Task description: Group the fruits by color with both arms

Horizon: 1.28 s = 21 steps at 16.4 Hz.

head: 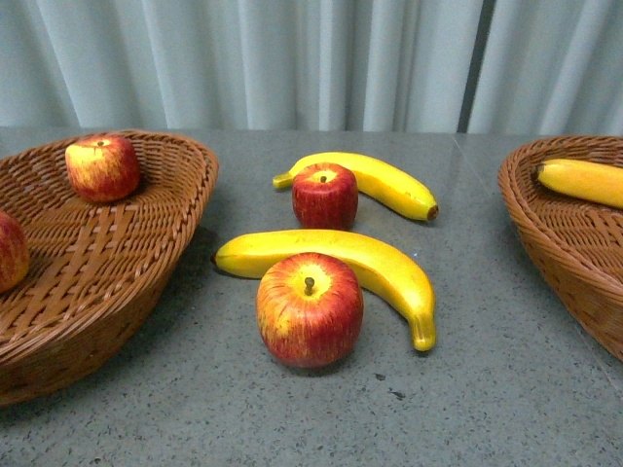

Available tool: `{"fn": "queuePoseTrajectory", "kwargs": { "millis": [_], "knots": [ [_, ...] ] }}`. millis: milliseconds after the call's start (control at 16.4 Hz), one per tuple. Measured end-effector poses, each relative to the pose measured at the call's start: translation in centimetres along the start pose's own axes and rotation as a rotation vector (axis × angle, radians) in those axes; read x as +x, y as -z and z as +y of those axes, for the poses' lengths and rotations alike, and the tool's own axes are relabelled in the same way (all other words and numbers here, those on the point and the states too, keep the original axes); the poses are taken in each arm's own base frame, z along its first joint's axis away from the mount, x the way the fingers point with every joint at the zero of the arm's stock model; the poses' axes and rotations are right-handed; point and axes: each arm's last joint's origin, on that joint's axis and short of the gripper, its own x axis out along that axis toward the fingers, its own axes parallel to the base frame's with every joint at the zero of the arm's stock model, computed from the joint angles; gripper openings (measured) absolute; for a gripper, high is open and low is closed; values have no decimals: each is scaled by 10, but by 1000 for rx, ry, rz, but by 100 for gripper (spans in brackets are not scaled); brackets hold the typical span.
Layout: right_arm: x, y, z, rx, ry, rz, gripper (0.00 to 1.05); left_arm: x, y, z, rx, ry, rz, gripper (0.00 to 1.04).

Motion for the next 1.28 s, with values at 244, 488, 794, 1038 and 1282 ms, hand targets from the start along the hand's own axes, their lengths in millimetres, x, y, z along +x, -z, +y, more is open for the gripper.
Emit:
{"fn": "queuePoseTrajectory", "kwargs": {
  "millis": [244,488,794,1038,1282],
  "knots": [
    [0,0,0,0,0,1,98,68,-89,-55,219,344,-183,98],
    [0,0,0,0,0,1,98,136,-88,-149,423,697,33,98],
    [0,0,0,0,0,1,98,133,-66,-195,530,787,152,98],
    [0,0,0,0,0,1,98,142,-50,-200,557,763,203,98],
    [0,0,0,0,0,1,98,140,-35,-204,555,765,261,98]
  ]
}}
